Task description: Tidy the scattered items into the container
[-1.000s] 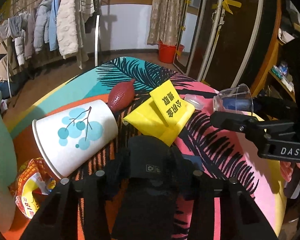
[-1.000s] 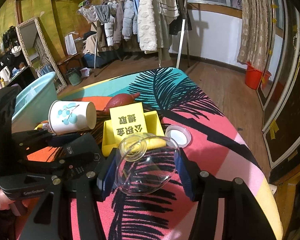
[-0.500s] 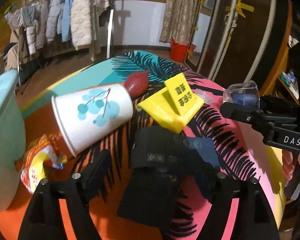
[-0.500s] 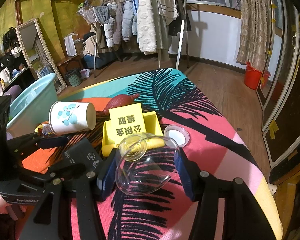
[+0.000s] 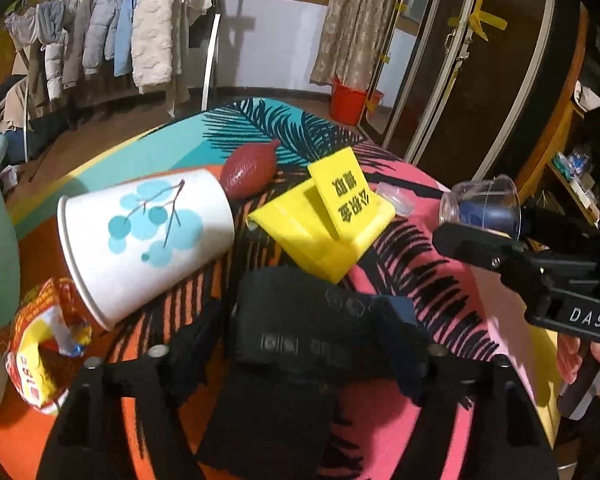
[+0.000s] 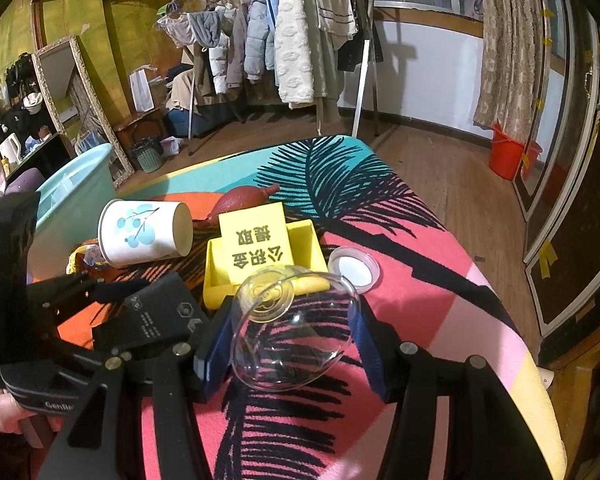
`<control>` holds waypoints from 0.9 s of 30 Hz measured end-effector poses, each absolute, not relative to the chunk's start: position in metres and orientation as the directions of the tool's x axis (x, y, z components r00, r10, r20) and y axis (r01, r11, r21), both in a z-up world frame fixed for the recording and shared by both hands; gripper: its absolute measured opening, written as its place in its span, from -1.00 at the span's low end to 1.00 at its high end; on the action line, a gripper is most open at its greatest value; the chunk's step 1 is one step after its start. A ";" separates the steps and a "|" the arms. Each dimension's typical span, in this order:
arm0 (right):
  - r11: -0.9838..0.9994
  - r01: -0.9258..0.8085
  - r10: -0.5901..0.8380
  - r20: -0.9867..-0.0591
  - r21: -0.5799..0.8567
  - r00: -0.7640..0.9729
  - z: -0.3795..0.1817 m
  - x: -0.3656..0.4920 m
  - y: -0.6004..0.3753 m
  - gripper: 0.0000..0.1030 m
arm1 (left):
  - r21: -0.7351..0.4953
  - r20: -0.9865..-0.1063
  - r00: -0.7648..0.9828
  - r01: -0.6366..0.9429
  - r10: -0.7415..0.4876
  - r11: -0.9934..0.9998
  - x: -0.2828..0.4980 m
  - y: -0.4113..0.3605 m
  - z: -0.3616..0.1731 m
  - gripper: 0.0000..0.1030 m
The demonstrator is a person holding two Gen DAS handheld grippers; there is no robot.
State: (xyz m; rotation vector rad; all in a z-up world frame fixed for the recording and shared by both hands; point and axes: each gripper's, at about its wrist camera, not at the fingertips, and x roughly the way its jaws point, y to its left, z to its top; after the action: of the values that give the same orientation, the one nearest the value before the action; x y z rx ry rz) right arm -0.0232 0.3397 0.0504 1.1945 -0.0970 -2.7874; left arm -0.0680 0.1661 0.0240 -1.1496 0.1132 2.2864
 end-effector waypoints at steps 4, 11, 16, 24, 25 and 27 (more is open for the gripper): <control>-0.992 0.068 -0.124 -0.716 0.106 -0.687 0.050 -0.023 0.343 0.16 | -0.176 -0.761 -0.458 -0.537 0.460 -0.825 -0.069 0.167 0.023 0.09; -0.992 0.069 -0.127 -0.713 0.110 -0.689 0.051 -0.021 0.342 0.16 | -0.163 -0.755 -0.470 -0.541 0.457 -0.825 -0.066 0.166 0.028 0.02; -0.992 0.067 -0.125 -0.713 0.109 -0.690 0.052 -0.020 0.343 0.16 | -0.172 -0.754 -0.472 -0.528 0.456 -0.832 -0.057 0.162 0.032 0.09; -0.991 0.068 -0.127 -0.711 0.111 -0.692 0.052 -0.019 0.343 0.16 | -0.146 -0.713 -0.548 -0.495 0.438 -0.857 -0.031 0.151 0.045 0.55; -0.991 0.068 -0.127 -0.711 0.111 -0.692 0.052 -0.019 0.343 0.16 | -0.146 -0.711 -0.552 -0.491 0.436 -0.859 -0.029 0.151 0.046 0.55; -0.991 0.069 -0.129 -0.710 0.113 -0.692 0.052 -0.019 0.343 0.16 | -0.175 -0.717 -0.534 -0.485 0.449 -0.857 -0.030 0.150 0.045 0.55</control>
State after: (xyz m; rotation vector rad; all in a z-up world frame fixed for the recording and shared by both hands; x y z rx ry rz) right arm -0.0190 0.3429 0.0524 1.1811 -0.1169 -2.7920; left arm -0.0303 0.1500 0.0453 -1.0860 0.0613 2.3631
